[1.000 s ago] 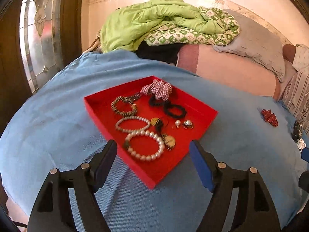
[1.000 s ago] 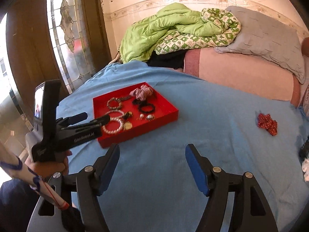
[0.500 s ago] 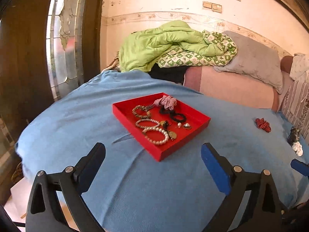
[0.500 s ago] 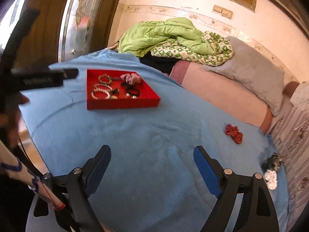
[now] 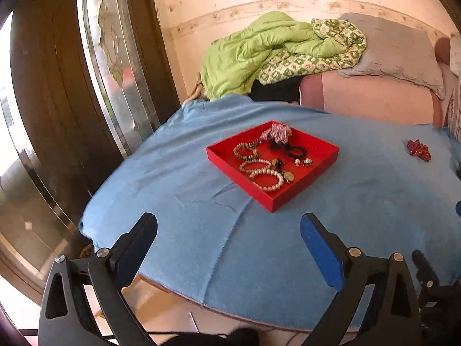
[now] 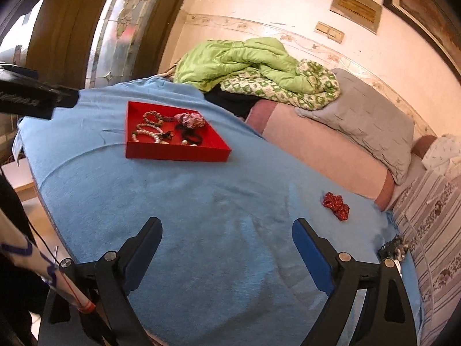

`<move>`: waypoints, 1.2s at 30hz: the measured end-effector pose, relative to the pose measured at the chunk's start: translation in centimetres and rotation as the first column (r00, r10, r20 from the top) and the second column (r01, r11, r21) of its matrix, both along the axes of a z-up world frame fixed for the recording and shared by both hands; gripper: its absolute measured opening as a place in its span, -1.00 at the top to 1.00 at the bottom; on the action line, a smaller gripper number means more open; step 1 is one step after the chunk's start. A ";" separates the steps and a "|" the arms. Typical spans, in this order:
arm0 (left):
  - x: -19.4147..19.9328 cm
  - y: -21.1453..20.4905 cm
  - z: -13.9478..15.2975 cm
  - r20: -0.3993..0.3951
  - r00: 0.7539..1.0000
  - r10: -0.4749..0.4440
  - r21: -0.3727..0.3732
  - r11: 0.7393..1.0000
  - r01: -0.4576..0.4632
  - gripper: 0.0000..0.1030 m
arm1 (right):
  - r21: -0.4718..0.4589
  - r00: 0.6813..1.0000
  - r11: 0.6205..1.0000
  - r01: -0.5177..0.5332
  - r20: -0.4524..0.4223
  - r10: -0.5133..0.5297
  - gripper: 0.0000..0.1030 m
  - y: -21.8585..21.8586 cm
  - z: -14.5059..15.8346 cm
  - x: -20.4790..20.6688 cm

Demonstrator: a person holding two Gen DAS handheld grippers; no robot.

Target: Organize jewelry

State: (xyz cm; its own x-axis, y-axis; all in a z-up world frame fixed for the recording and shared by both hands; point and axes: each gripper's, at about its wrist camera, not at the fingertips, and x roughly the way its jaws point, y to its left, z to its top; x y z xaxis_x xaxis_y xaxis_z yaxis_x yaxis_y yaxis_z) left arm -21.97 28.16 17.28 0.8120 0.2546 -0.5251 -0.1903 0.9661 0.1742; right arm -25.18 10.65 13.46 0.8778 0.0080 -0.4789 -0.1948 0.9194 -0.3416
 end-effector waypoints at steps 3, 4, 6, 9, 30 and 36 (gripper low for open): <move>0.1 -0.5 -0.3 0.057 0.996 0.065 0.060 0.996 -0.068 -0.93 | 0.016 1.000 1.000 0.021 -0.021 -0.020 -0.84 -0.5 -0.3 0.6; 0.1 -0.6 -0.6 0.074 0.994 0.079 0.074 0.994 -0.084 -0.93 | 0.014 0.999 1.000 0.026 -0.027 -0.025 -0.84 -0.4 -0.4 0.7; 0.8 -0.7 -1.4 0.081 0.992 0.094 0.098 0.990 -0.102 -0.93 | 0.007 0.999 0.999 0.033 -0.036 -0.032 -0.84 -0.4 -0.7 1.2; 2.3 -0.4 -2.8 0.030 0.997 0.077 0.057 0.995 -0.079 -0.93 | -0.008 0.998 0.999 0.047 -0.046 -0.047 -0.84 -0.3 -1.1 1.8; 5.0 -0.5 -6.4 -0.063 0.998 0.025 -0.040 0.999 -0.028 -0.92 | 0.026 0.991 0.996 0.091 -0.103 -0.088 -0.84 -1.1 -1.7 3.9; 5.3 -0.8 -6.8 -0.080 0.997 0.020 -0.027 0.999 -0.023 -0.92 | 0.060 0.989 0.994 0.093 -0.123 -0.085 -0.84 -1.7 -2.0 4.3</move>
